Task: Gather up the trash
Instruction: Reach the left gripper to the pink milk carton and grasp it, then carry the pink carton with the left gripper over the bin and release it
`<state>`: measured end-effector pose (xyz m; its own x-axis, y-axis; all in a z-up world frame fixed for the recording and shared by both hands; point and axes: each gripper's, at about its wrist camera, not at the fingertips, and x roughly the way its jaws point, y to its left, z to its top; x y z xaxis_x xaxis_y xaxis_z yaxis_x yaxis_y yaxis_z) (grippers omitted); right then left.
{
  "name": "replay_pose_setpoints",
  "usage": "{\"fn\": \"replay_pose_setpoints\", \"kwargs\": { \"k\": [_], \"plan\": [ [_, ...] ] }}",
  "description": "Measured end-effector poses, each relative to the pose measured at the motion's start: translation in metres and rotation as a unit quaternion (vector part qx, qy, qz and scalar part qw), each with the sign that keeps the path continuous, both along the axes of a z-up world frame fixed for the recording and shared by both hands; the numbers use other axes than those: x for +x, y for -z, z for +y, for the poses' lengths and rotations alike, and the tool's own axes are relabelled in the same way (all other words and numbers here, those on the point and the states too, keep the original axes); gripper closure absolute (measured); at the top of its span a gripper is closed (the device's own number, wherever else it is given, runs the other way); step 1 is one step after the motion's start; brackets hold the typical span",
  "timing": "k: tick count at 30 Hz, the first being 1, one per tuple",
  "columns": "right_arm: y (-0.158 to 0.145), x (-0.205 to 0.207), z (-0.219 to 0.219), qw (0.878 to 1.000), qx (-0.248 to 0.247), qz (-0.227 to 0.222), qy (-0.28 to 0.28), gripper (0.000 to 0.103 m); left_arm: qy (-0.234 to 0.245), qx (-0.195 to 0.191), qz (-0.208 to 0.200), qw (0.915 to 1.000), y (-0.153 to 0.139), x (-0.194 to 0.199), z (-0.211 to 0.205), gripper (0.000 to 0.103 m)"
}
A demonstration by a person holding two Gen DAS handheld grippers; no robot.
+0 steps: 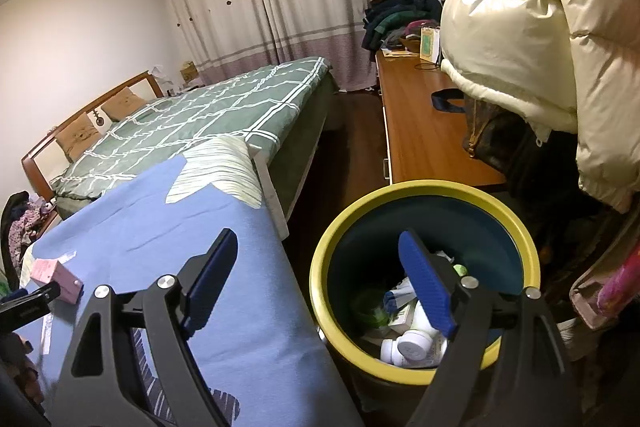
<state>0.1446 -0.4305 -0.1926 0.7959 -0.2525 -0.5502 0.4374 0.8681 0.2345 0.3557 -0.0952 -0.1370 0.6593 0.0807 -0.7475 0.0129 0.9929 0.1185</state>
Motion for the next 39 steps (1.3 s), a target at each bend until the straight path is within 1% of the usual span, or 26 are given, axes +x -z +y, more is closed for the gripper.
{"fn": "replay_pose_setpoints", "kwargs": {
  "k": [2, 5, 7, 10, 11, 12, 13, 16, 18, 19, 20, 23, 25, 27, 29, 32, 34, 36, 38, 39],
  "plan": [
    [0.0, 0.0, 0.0, 1.0, 0.001, 0.001, -0.001, 0.024, -0.003, 0.003, 0.001, 1.0, 0.0, -0.007, 0.014, 0.005],
    [-0.001, 0.001, 0.0, 1.0, 0.001, 0.002, -0.001, 0.024, -0.017, 0.006, 0.007, 0.9998, -0.001, -0.021, 0.049, 0.005],
    [-0.001, 0.001, 0.0, 1.0, 0.0, 0.002, -0.002, 0.024, -0.035, 0.011, 0.006, 0.9993, -0.003, -0.028, 0.073, 0.005],
    [-0.001, 0.002, 0.001, 1.0, -0.003, 0.005, -0.002, 0.024, -0.075, 0.025, -0.001, 0.9969, -0.007, -0.035, 0.111, 0.005],
    [-0.001, 0.002, 0.002, 1.0, -0.003, 0.006, -0.003, 0.024, -0.083, 0.02, -0.002, 0.9963, -0.009, -0.038, 0.121, 0.005],
    [-0.001, 0.002, 0.002, 1.0, -0.004, 0.006, -0.003, 0.024, -0.085, 0.006, -0.002, 0.9963, -0.012, -0.042, 0.128, 0.005],
    [-0.001, 0.002, 0.002, 1.0, -0.003, 0.006, -0.002, 0.024, -0.079, -0.006, -0.003, 0.9969, -0.015, -0.046, 0.13, 0.005],
    [0.0, 0.002, 0.001, 1.0, -0.002, 0.007, -0.002, 0.024, -0.042, -0.028, 0.001, 0.9987, -0.019, -0.05, 0.117, 0.005],
    [0.0, 0.002, 0.001, 1.0, -0.003, 0.006, -0.002, 0.024, -0.021, -0.043, 0.015, 0.9987, -0.018, -0.043, 0.102, 0.005],
    [0.0, 0.002, 0.001, 1.0, -0.003, 0.006, -0.002, 0.024, -0.02, -0.047, 0.021, 0.9985, -0.017, -0.038, 0.094, 0.005],
    [0.0, 0.002, 0.001, 1.0, -0.002, 0.006, -0.002, 0.024, -0.021, -0.05, 0.028, 0.9981, -0.016, -0.03, 0.088, 0.009],
    [0.0, 0.002, 0.001, 1.0, -0.002, 0.006, -0.003, 0.023, -0.025, -0.045, 0.042, 0.9978, -0.018, -0.008, 0.071, 0.014],
    [0.0, 0.003, 0.001, 1.0, -0.001, 0.007, -0.004, 0.023, -0.031, -0.044, 0.052, 0.9972, -0.02, 0.007, 0.065, 0.015],
    [-0.001, 0.003, 0.001, 1.0, -0.001, 0.007, -0.004, 0.023, -0.037, -0.044, 0.063, 0.9964, -0.02, 0.021, 0.061, 0.019],
    [-0.001, 0.003, 0.001, 1.0, -0.002, 0.006, -0.005, 0.023, -0.045, -0.042, 0.081, 0.9948, -0.016, 0.04, 0.062, 0.027],
    [-0.001, 0.003, 0.001, 1.0, -0.003, 0.005, -0.006, 0.023, -0.052, -0.042, 0.106, 0.9921, -0.007, 0.059, 0.061, 0.036],
    [-0.001, 0.003, 0.002, 1.0, -0.003, 0.005, -0.007, 0.023, -0.054, -0.036, 0.112, 0.9916, -0.004, 0.068, 0.061, 0.038],
    [-0.001, 0.004, 0.001, 1.0, -0.002, 0.005, -0.007, 0.023, -0.052, -0.037, 0.117, 0.9911, -0.002, 0.073, 0.061, 0.043],
    [-0.001, 0.003, 0.001, 1.0, -0.001, 0.004, -0.007, 0.023, -0.045, -0.051, 0.133, 0.9888, 0.003, 0.079, 0.061, 0.056],
    [-0.001, 0.003, 0.001, 1.0, -0.001, 0.004, -0.007, 0.023, -0.041, -0.056, 0.137, 0.9882, 0.005, 0.081, 0.061, 0.06]
  ]
}}
